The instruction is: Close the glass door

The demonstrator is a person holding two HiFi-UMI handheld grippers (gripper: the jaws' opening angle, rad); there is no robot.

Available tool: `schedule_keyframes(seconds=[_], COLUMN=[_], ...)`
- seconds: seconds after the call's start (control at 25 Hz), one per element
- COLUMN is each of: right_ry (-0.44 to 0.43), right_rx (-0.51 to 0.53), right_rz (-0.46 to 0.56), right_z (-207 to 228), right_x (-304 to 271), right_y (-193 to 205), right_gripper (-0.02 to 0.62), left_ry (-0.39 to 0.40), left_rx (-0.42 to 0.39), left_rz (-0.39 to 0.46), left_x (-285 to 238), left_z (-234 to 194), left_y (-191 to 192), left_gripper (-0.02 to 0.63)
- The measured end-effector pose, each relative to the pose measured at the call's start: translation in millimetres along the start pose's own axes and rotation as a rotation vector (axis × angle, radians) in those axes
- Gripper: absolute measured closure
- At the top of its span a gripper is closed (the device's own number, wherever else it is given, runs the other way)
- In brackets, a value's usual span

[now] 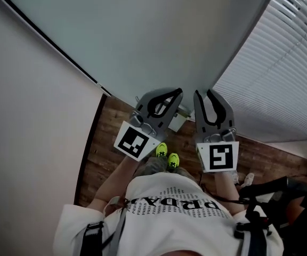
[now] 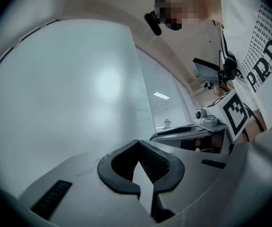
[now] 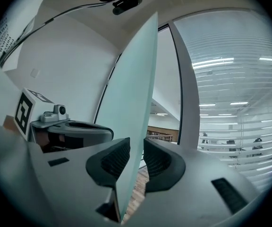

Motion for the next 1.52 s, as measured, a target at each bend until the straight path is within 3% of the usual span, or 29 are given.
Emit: schedule_keyframes(seconds=[0.44, 0.68, 0.84, 1.08, 1.28, 1.52], right_ry=[-0.005, -0.078, -0.077, -0.258, -0.383, -0.422], right_rx=[0.014, 0.042, 0.102, -0.104, -0.038, -0.047], right_rz=[-0.035, -0.059, -0.066, 0.003, -0.002, 0.035], right_z=[3.0, 6.3, 9.9, 12.6, -4.0, 0.7], right_x=[-2.2, -7.7, -7.3, -8.5, -19.7, -47.3], right_y=[11.5, 39.8, 59.4, 56.1, 56.6, 71.7], right_gripper=[0.531, 0.531, 0.531, 0.534, 0.534, 0.539], left_ry=[0.058, 0.018, -0.02, -0.095, -0.155, -0.166], left_rx=[0.022, 0.042, 0.035, 0.024, 0.014, 0.0], left_rz=[0.009, -0.035, -0.048, -0.05, -0.052, -0.01], left_x=[-16.6, -15.8, -20.2, -29.9, -29.0, -54.1], left_z=[-6.9, -4.4, -8.1, -18.5, -25.7, -45.2], left_y=[10.8, 41.8, 62.6, 61.4, 65.5, 83.1], left_gripper=[0.606, 0.606, 0.606, 0.606, 0.606, 0.606])
Point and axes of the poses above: the fingertips, and each gripper's own axes: x backward along the fingers, z to its right, y out of its underside, the point moved 6 cm from there along x, backward along the fingers, and after that the axes turned 7 degrees about -y, right-handed, at the moved point
